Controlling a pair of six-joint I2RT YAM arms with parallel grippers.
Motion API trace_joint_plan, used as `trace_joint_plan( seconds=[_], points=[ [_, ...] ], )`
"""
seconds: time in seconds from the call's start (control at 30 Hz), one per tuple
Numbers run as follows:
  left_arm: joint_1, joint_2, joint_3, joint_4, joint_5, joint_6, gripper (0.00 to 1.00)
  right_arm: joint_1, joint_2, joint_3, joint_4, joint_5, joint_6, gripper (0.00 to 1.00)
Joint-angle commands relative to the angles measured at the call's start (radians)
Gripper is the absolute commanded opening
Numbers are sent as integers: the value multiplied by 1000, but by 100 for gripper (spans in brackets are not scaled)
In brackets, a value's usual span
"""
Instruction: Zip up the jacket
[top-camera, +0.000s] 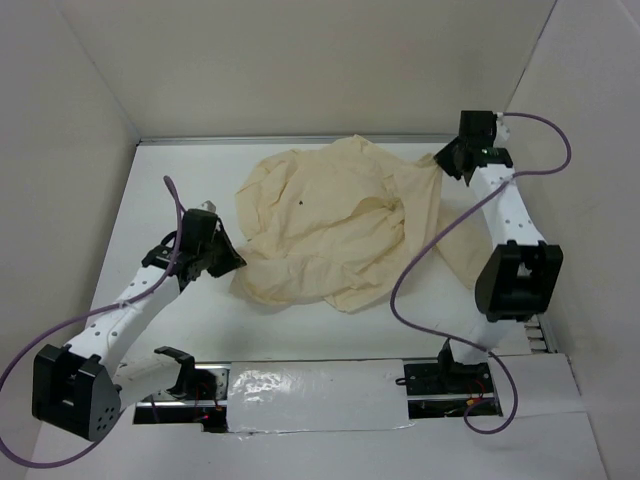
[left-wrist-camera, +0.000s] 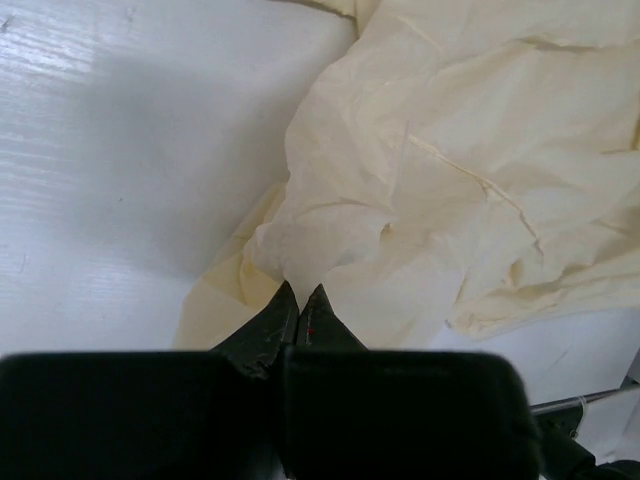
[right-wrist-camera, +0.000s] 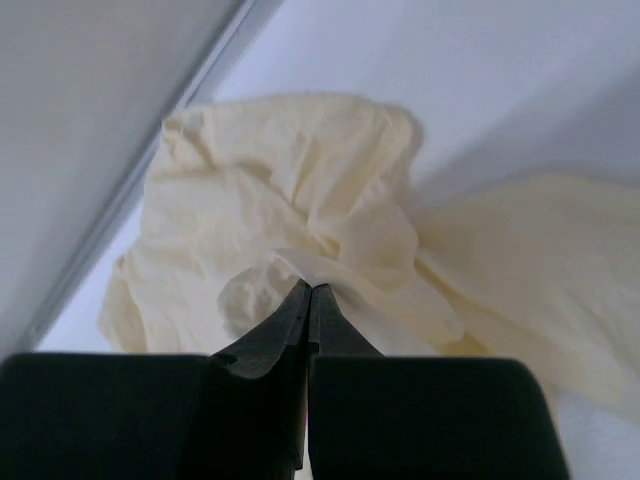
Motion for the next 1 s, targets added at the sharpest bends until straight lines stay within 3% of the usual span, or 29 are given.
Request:
trace_joint_plan(
  seconds=[0.0, 0.2, 0.3, 0.37, 0.4, 0.47, 0.5, 0.53, 0.57, 0.6, 0.67, 0.73, 0.87, 0.97],
  points=[
    [20, 11, 56, -28, -51, -10, 0, -70, 197, 191, -78, -19, 97, 0],
    [95, -32, 57, 13, -44, 11, 0, -109, 474, 548, -216, 76, 148, 0],
    [159, 1, 61, 56, -12, 36, 0, -115, 543, 631, -227, -2, 69, 4],
    [203, 65, 84, 89, 39, 68, 19, -97, 519, 566, -175, -59, 14, 21],
    [217, 88, 108, 135, 51, 92, 43, -84, 500, 529, -157, -63, -56, 47],
    [259, 147, 135, 201, 57, 121, 50, -49, 445, 429, -109, -59, -126, 68],
    [280, 218, 192, 238, 67, 152, 61, -40, 427, 406, -106, -41, -179, 81],
    [293, 263, 245, 222, 83, 151, 69, -17, 410, 360, -107, -27, -197, 83],
    [350, 358, 300, 185, 93, 145, 78, -6, 376, 339, -110, -16, -217, 95],
    [366, 403, 425, 74, 99, 119, 99, 2, 359, 296, -120, 25, -226, 96],
    [376, 496, 519, -14, 102, 100, 99, 15, 322, 241, -134, 76, -223, 100],
    [347, 494, 532, -9, 139, 106, 99, 51, 307, 161, -121, 96, -224, 100],
    [232, 321, 294, 216, 426, 160, 99, 86, 342, 113, -140, 56, -201, 100],
    [115, 264, 163, 382, 555, 164, 99, 109, 365, 84, -143, 33, -189, 100]
  ],
)
